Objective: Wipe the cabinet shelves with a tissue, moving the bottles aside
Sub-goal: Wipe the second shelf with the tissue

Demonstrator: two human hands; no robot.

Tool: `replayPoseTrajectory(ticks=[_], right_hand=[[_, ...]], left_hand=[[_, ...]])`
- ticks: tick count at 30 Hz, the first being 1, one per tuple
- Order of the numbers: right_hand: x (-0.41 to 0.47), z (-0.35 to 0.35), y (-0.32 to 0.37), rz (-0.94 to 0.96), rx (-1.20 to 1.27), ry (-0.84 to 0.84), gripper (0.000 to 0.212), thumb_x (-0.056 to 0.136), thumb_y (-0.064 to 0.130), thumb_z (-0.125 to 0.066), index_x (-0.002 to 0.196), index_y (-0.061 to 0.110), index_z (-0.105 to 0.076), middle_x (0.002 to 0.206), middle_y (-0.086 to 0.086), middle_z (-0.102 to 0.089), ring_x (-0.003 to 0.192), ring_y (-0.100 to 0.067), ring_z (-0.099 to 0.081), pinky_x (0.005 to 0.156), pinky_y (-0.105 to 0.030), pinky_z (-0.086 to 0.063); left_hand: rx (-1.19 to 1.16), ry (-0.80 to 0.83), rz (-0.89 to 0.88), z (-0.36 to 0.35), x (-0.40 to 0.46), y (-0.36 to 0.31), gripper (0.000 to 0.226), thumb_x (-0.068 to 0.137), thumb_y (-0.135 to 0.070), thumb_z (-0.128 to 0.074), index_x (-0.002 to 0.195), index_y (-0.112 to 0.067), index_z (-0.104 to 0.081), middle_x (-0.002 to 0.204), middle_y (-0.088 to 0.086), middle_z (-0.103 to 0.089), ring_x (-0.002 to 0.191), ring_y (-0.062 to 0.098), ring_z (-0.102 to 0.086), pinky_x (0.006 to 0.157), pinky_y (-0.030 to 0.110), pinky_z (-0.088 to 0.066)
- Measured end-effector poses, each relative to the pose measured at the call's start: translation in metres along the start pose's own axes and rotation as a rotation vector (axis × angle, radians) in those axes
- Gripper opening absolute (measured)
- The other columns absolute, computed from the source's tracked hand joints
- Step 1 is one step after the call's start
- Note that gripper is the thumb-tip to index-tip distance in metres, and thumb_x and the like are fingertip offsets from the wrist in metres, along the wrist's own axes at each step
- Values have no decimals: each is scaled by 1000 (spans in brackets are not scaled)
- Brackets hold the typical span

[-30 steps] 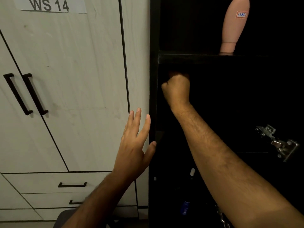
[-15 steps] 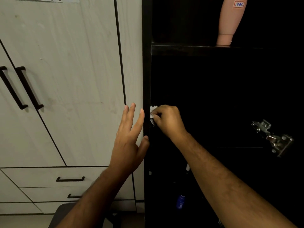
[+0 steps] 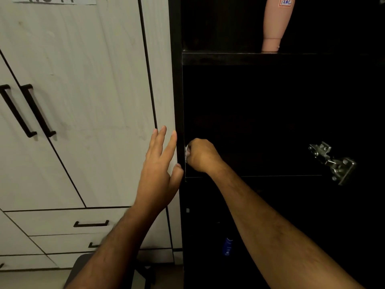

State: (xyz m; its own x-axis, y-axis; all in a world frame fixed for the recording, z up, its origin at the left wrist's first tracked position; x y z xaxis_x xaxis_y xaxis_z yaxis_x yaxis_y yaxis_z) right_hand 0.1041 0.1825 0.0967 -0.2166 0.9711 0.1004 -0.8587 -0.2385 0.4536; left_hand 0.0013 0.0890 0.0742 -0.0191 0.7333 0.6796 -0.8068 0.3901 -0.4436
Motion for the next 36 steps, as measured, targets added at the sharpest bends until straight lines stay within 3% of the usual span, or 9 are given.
replayPoseTrajectory(ticks=[3,9,16,21,26,29,32,34,36], right_hand=[[-10,6,-7,-12,130,101,6,90,7,-61,95,8,-65,83,-5,-59,84,-20,-63,64,-27,-49],[-30,-4,-22,-77,953,76,22,94,-4,-51,84,12,-63,79,-7,-62,66,-12,-63,61,-23,-57],[-35,-5,-7,-35,500,-73,31,91,-7,-53,116,5,-66,110,-10,-65,101,-25,-64,84,-31,-55],[-45,-10,-10,14,741,-134,25,93,-5,-49,90,10,-69,85,-3,-65,83,-18,-65,73,-28,-58],[-45,10,-1,209,895,-329,26,97,2,-53,115,10,-70,103,1,-68,91,-4,-65,73,-9,-51],[-47,7,1,250,834,-442,25,97,5,-55,118,6,-68,108,-2,-66,98,-9,-63,80,-7,-48],[-53,-17,-4,70,668,-368,27,99,8,-52,122,7,-65,116,-7,-65,104,-18,-63,83,-16,-51],[-54,-23,-4,22,553,-350,25,99,8,-51,117,8,-67,115,-8,-66,99,-20,-64,76,-21,-53],[-54,-11,3,70,514,-451,19,98,7,-52,105,8,-70,105,-7,-67,87,-17,-65,64,-16,-47]], left_hand=[[-13,0,25,4,0,-1,73,86,-16,-46,150,-34,-17,162,-3,-11,149,8,2,116,31,-11],[-60,-29,69,8,-1,-5,69,85,-17,-45,149,-30,-24,161,-5,-17,149,9,-5,116,28,-13],[-69,-61,94,15,-3,-8,68,85,-17,-43,150,-25,-28,159,-8,-20,148,5,-9,113,13,-8],[-74,-60,104,20,-6,-8,68,85,-17,-44,150,-27,-27,159,-8,-21,148,5,-10,115,20,-11],[-70,-49,107,20,-4,-7,69,85,-17,-43,151,-28,-26,159,-8,-22,148,5,-11,114,17,-10],[-72,-41,107,19,-4,-8,70,85,-16,-44,151,-27,-25,159,-9,-22,147,4,-11,114,15,-9],[-61,-44,97,20,-6,-5,70,84,-16,-44,151,-26,-25,156,-13,-21,147,4,-12,114,15,-9],[-60,-46,94,21,-6,-3,70,84,-15,-45,151,-26,-25,155,-15,-21,147,4,-12,114,14,-8],[-60,-41,92,21,-5,-3,70,84,-15,-45,151,-25,-26,154,-16,-20,147,3,-12,114,11,-7]])
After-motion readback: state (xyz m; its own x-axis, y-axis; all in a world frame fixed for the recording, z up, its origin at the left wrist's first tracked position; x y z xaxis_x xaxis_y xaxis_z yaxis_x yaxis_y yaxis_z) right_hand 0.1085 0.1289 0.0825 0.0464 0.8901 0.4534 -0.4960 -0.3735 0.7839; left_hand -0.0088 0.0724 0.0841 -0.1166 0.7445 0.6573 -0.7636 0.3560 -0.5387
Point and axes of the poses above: each hand's wrist, its own x-axis towards the middle knuckle, its own z-axis out of the back of the hand, y = z × x, the point moved 2 cm from there along x, towards the middle knuckle
